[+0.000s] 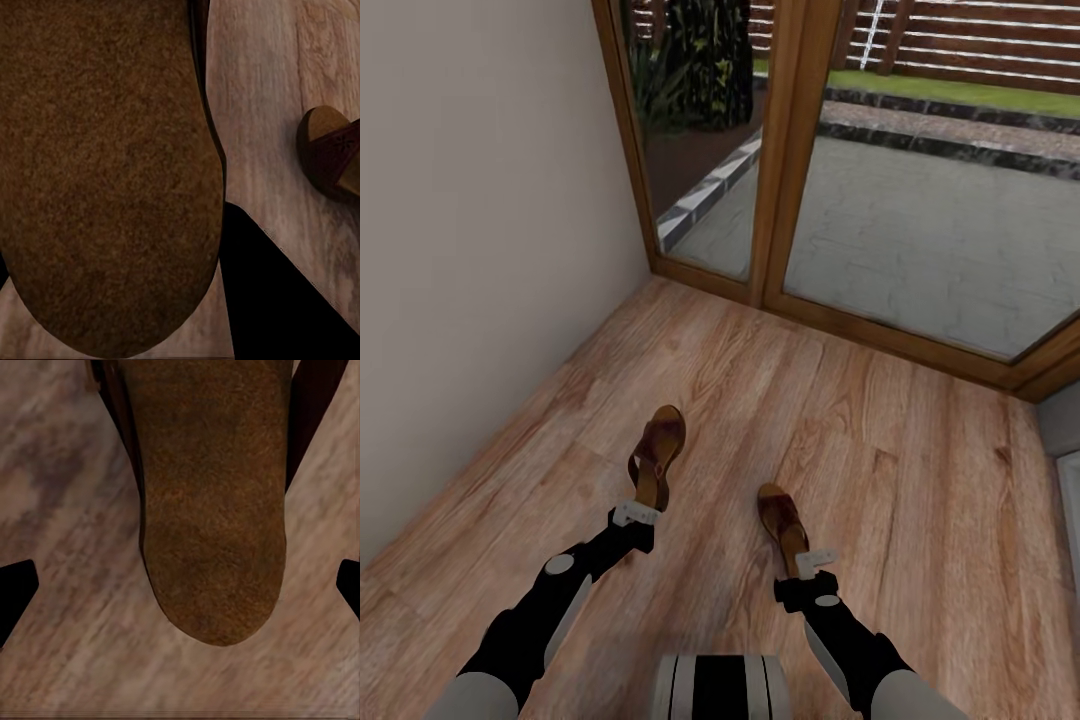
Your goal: Pick up the two gym shoes and the two sandals from the corridor floor and place them onto the hallstand (shoe rack) in the corridor, making sure they are on the rack and not on the floor. Arrange them so the two gym shoes are next to each other and the two sandals are next to each other.
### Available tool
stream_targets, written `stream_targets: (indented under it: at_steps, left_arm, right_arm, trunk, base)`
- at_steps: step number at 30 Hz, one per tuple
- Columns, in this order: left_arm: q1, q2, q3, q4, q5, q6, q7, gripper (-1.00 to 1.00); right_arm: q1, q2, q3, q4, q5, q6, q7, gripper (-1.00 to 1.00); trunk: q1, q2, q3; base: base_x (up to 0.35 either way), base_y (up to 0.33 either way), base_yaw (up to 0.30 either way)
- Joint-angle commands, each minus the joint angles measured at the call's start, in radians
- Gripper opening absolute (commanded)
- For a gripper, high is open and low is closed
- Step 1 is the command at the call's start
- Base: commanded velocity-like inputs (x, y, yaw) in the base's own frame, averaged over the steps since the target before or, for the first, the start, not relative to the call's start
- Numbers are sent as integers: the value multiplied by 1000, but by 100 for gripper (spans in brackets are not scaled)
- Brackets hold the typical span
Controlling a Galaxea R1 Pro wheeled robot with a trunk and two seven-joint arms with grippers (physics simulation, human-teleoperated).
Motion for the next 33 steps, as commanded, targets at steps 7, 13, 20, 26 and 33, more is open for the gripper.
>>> stream_targets:
  at_steps: [7, 13, 20, 26, 33]
  left_arm:
    - [0, 1, -2, -8, 6, -9, -4, -100]
    - [0, 1, -5, -10, 6, -12, -5, -100]
    - [0, 1, -5, -24, 8, -15, -6, -100]
    - [2, 0, -6, -69, 8, -15, -7, -100]
    - [28, 0, -7, -132, 8, -12, -8, -100]
  right_arm:
    - [0, -1, 9, -2, -5, 7, -9, 100]
    - [0, -1, 9, -3, -5, 7, -9, 100]
    - [0, -1, 9, -2, -3, 7, -9, 100]
    - [0, -1, 10, -2, -3, 7, -9, 100]
    - [0, -1, 10, -2, -4, 7, -9, 100]
  trunk:
    - [2, -1, -31]
    - [2, -1, -34]
    - [4, -3, -53]
    - [4, -3, -53]
    - [4, -3, -53]
  base:
    - [0, 0, 0]
    - [0, 0, 0]
    - [0, 0, 0]
    - [0, 0, 0]
    - [0, 0, 0]
